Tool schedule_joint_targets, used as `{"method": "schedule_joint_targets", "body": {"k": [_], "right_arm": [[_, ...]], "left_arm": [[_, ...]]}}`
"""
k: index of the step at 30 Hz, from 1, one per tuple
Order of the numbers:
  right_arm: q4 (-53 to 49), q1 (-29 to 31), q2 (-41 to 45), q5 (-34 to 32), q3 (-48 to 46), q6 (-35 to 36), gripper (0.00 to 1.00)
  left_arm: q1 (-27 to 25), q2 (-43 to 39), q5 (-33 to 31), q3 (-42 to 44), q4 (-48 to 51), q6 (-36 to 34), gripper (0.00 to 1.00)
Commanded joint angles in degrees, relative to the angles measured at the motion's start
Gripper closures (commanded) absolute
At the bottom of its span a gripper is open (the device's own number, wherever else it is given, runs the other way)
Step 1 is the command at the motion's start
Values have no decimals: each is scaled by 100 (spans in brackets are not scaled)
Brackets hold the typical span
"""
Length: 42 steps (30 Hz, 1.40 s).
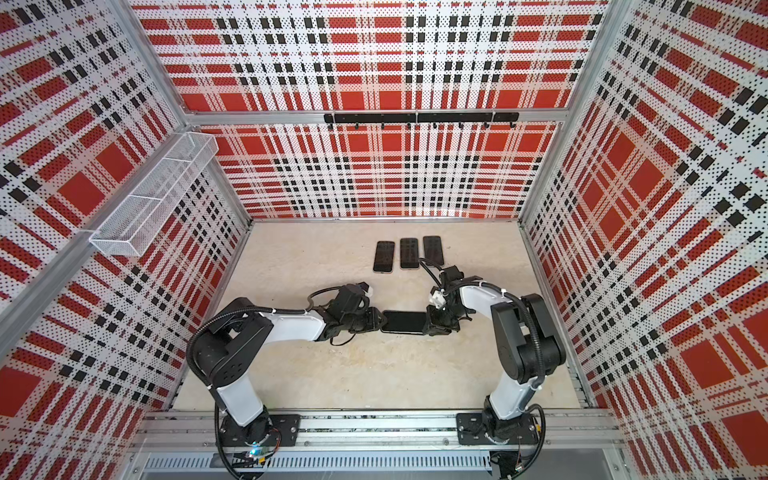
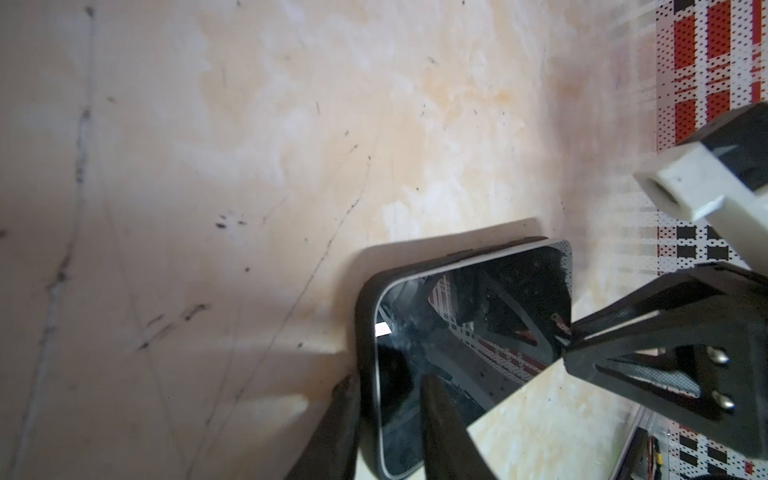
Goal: Put the phone into the phone case
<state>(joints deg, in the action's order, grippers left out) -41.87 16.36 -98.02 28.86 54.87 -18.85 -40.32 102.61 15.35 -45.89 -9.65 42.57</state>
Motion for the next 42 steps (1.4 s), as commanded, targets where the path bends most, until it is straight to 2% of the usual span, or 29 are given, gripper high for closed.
{"method": "schedule_joint_targets", "body": {"k": [1, 7, 13, 23, 31, 42], "right_arm": [[117, -13, -49, -87, -48, 66, 82], [262, 14, -30, -416, -153, -27, 87], [514, 18, 254, -532, -95, -189, 84], [592, 102, -121, -493, -104, -171, 87], [751, 590, -500, -507, -445, -352, 92], [1055, 1059, -1157, -1096, -1009, -724, 93]], "left_arm": [[-64, 220, 99, 253, 687, 63, 70], [-82, 249, 134, 208, 686, 76, 70], [-86, 246, 119, 126, 763, 24, 70], [-91, 245, 135, 72, 797, 11, 70], [-108, 207, 174, -7, 826, 30, 70], [-196, 289, 205, -109, 800, 59, 71]]}}
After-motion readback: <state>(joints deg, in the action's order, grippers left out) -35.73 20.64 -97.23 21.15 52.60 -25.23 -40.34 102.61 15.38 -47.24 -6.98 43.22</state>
